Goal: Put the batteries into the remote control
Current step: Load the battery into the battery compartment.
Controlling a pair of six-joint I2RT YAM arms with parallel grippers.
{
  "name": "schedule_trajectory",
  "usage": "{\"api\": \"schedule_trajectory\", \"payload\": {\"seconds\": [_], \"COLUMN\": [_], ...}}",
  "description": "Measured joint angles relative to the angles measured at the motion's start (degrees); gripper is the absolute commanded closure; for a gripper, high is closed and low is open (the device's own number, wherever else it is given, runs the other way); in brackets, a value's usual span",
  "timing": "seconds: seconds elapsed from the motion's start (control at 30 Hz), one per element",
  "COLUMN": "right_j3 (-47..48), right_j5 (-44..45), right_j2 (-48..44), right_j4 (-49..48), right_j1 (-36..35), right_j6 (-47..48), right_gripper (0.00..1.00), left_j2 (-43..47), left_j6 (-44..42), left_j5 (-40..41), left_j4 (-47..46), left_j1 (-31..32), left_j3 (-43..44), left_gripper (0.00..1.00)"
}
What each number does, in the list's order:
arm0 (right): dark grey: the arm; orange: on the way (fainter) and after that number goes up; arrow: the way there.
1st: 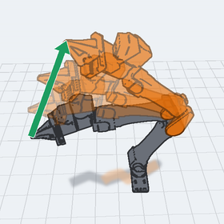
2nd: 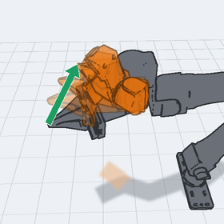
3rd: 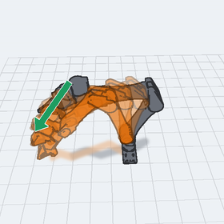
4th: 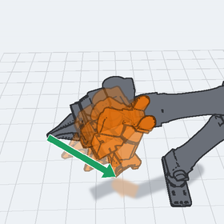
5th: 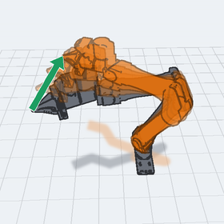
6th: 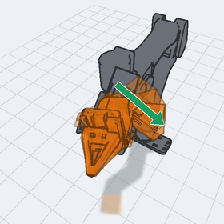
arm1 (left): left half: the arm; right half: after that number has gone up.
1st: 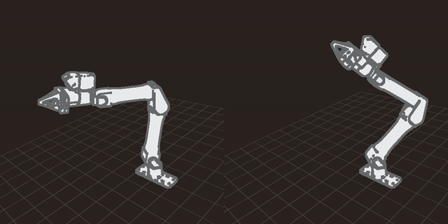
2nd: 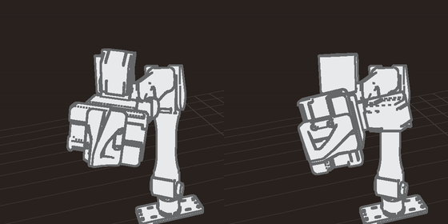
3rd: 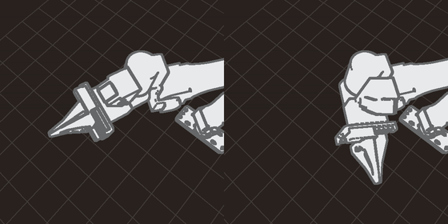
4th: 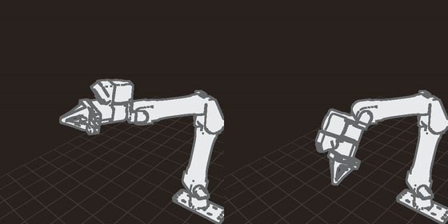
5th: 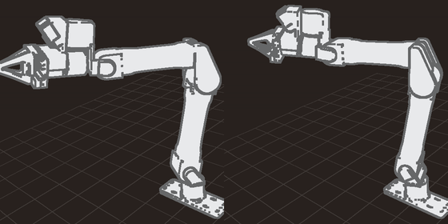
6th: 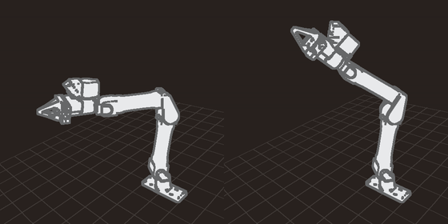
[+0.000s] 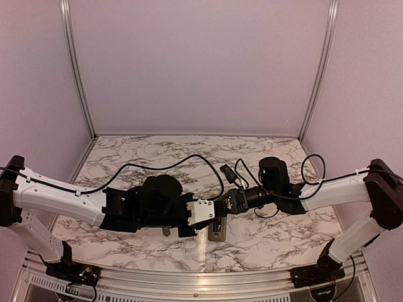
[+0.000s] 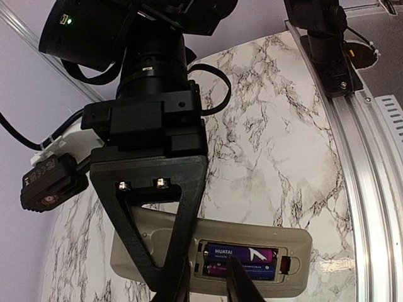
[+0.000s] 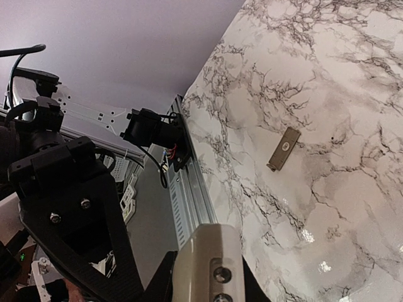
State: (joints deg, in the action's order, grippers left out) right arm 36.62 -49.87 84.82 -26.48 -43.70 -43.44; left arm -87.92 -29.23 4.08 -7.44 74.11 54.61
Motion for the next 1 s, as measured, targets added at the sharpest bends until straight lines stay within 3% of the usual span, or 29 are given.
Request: {"api": "schedule_trajectory", "payload": {"seconds": [1.0], "right_j3": [0.85], "right_j5": [0.04], "right_j2": [0.44], "right_j4": [1.31], "right_j1": [-0.33], "right_j6": [0.70], "right_gripper": [1.00], "left_j2": [-4.11], "left_j6": [-1.27], "left_j5": [0.76], "left_j4": [3.52], "left_j1": [0.22], "left_j3": [3.87], "left_gripper": [0.88]}}
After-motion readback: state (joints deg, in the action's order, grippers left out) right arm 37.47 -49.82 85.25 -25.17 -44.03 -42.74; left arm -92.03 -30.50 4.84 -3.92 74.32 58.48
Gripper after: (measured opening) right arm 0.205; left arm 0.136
